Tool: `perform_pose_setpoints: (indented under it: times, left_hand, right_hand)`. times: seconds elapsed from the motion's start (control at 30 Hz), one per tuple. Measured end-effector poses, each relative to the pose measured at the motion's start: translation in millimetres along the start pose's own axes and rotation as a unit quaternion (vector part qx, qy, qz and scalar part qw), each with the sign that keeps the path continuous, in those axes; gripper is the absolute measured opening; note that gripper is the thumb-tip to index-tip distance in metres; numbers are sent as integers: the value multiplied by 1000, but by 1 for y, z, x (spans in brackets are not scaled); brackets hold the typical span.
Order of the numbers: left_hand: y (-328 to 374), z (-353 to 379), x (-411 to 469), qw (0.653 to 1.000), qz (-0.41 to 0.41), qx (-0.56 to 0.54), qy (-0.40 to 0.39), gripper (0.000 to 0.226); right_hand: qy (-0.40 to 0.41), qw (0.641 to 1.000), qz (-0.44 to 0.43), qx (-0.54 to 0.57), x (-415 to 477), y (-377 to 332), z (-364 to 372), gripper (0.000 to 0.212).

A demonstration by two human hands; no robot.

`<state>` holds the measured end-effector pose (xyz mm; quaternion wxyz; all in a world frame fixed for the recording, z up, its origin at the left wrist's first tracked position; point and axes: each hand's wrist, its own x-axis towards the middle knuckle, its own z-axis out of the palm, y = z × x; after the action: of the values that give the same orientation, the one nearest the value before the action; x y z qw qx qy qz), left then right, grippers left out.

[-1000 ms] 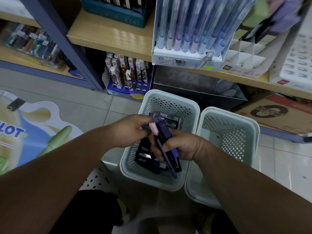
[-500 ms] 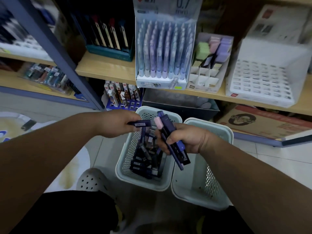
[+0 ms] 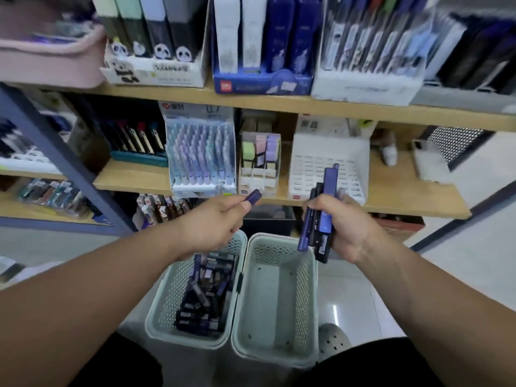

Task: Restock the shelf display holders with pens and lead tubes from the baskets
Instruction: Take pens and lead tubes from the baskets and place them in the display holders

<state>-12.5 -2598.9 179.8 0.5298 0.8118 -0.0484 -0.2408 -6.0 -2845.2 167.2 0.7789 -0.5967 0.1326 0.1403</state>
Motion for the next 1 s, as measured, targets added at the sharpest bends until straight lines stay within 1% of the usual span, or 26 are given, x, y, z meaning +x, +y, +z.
perform_pose_setpoints:
  times: [0.07,0.13,0.2,0.27,0.3,0.37,0.43,0.53,0.6,0.63,0.7,0.8,0.87,0.97,1.0]
  left_hand:
    - [12,20,6,999,4,-38,18,26]
    - [22,39,12,993,-2,-111,41,21]
    - [32,55,21,976,-13,-209,58,13]
    - [39,70,32,960,-18,-272,59,12]
    - [41,76,38,961,-14,-272,57,12]
    - [44,85,50,973,0,-222,65,13]
    - [43,89,64,977,11,-192,92,16]
    - [39,89,85,960,-15,-241,141,19]
    - [34,88,98,949,-45,-278,140,19]
    - [30,86,104,952,-57,-270,132,17]
    - [22,81,111,968,-67,-211,115,13]
    - [12,70,115,986,-47,-129,91,8]
    - [10,62,116,989,-32,-109,93,10]
    - [14,55,122,986,-23,-117,113,18]
    - [15,53,124,986,-21,-105,129,19]
  right_hand:
    - [36,998,-7,41,-5,-8,-17,22]
    - [60,995,-3,74,-8,-13,-28,24]
    - [67,994,-2,88,-6,-16,-35,25]
    - [56,995,-8,84,-4,-19,-40,21]
    - [50,996,-11,77,-2,-20,-43,19]
    - [40,997,-22,59,5,-25,-49,20]
    - [55,997,-34,45,16,-33,-55,21]
    - [96,994,-34,42,40,-39,-65,21]
    - [111,994,-14,21,54,-33,-69,19]
    - [115,993,-3,-3,60,-28,-70,20]
    - [129,990,18,-52,68,-18,-71,23]
    - [151,984,52,-82,75,-11,-74,33]
    - [164,979,55,-103,79,-6,-78,36]
    - [169,975,33,-141,84,3,-84,34]
    - [165,971,26,-171,85,5,-87,40]
